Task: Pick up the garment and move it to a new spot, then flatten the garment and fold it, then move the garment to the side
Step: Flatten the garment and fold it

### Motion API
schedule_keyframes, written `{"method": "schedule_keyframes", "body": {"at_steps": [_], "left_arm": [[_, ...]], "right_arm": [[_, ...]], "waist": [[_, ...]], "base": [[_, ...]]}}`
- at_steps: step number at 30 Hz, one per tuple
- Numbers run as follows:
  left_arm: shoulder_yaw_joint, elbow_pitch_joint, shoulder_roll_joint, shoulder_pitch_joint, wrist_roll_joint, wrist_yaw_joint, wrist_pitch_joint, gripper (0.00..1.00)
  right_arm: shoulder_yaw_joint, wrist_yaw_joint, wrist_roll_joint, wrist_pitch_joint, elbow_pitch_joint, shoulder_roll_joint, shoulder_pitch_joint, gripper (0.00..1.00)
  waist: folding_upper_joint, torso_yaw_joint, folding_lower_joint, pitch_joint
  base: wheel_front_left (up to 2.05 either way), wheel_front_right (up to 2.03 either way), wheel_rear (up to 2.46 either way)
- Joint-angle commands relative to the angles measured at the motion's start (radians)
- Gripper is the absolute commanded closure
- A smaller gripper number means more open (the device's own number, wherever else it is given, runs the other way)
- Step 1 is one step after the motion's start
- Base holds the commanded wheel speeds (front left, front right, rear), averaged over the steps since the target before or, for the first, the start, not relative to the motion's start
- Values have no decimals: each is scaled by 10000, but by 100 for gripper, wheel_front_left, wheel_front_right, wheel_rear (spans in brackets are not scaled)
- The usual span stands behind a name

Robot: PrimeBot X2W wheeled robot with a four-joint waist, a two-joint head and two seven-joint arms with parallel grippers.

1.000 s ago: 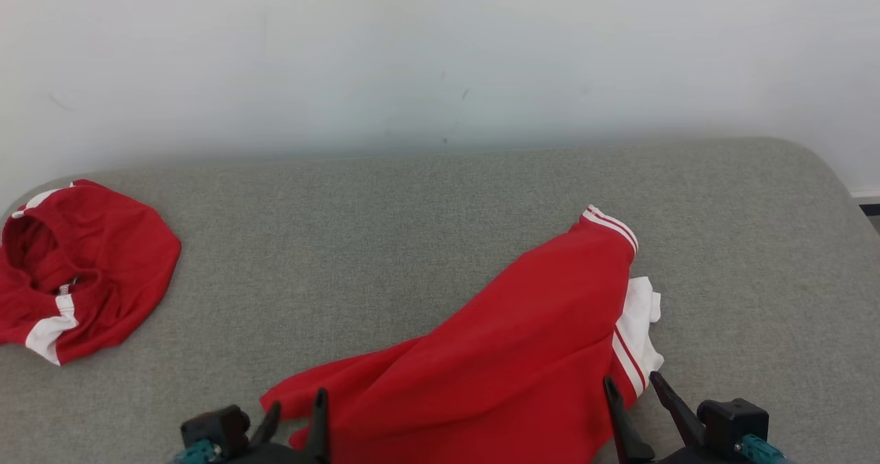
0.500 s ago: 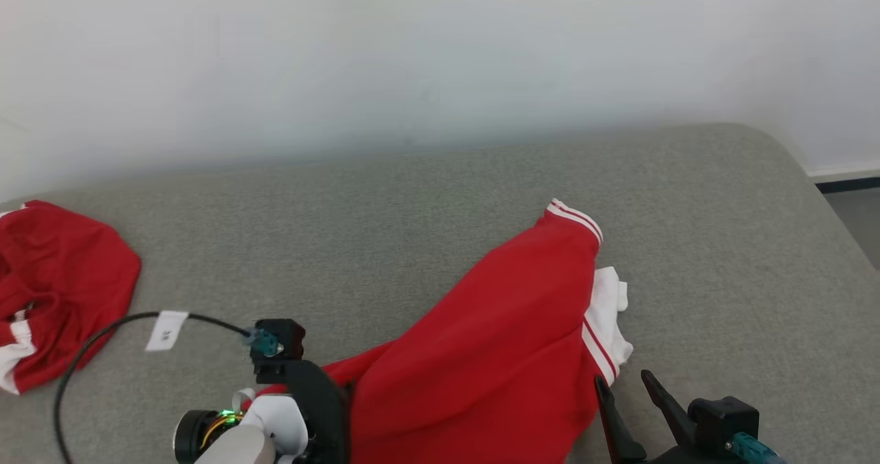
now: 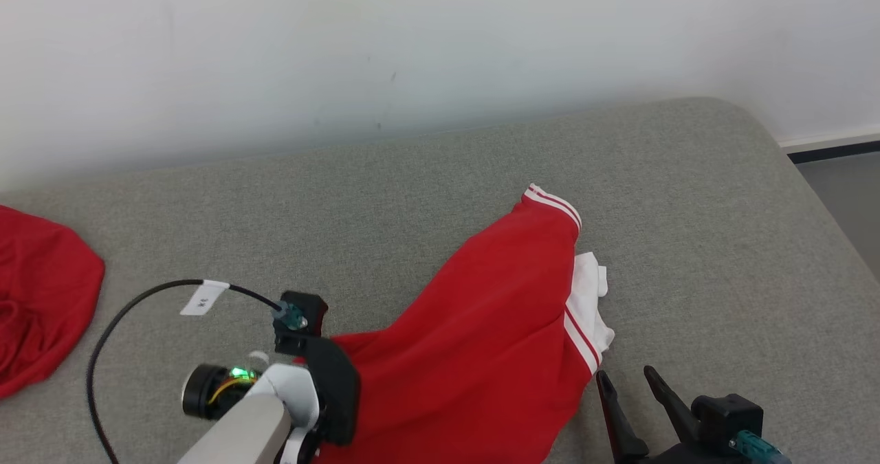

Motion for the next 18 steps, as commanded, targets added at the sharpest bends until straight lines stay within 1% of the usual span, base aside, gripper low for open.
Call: {"method": "schedule_keyframes", "body": {"at_steps": [1, 3, 4, 8, 11, 13, 14, 18], "left_arm": [[130, -47, -73, -305, 182, 18, -539, 100], [324, -154, -151, -606, 316, 65, -1487, 100], [324, -154, -151, -606, 316, 65, -1487, 100], [969, -692, -371, -1367, 695, 244, -4143, 100], [1321, -1202, -475, -1737, 923, 325, -5760, 100], [1498, -1498, -524, -1576, 854, 424, -6258, 100], [1549, -1608, -501, -1336, 799, 501, -6324, 100], [1538, -1909, -397, 298, 340, 835, -5927, 100]], "right_arm": [[0, -22, 89, -65, 9, 1, -118, 0], [10, -22, 99, -68, 44, 0, -119, 0], [10, -22, 99, -68, 44, 0, -119, 0], [-9, -22, 122, -104, 104, 2, -70, 0], [-27, -22, 135, -144, 116, 0, -1, 0], [-70, -22, 131, -158, 104, 2, 62, 0], [-113, -22, 128, -167, 96, 2, 86, 0], [-134, -22, 165, -177, 93, 5, 200, 0]], "waist": [[0, 29, -1, -7], [0, 61, -1, -54], [0, 61, -1, -54], [0, 168, -1, -188], [0, 267, -1, -272], [0, 360, -1, -317], [0, 410, -1, -338], [0, 560, -1, -366]], "base": [[0, 0, 0], [0, 0, 0], [0, 0, 0], [0, 0, 0], [0, 0, 0], [0, 0, 0], [0, 0, 0], [0, 0, 0]]}}
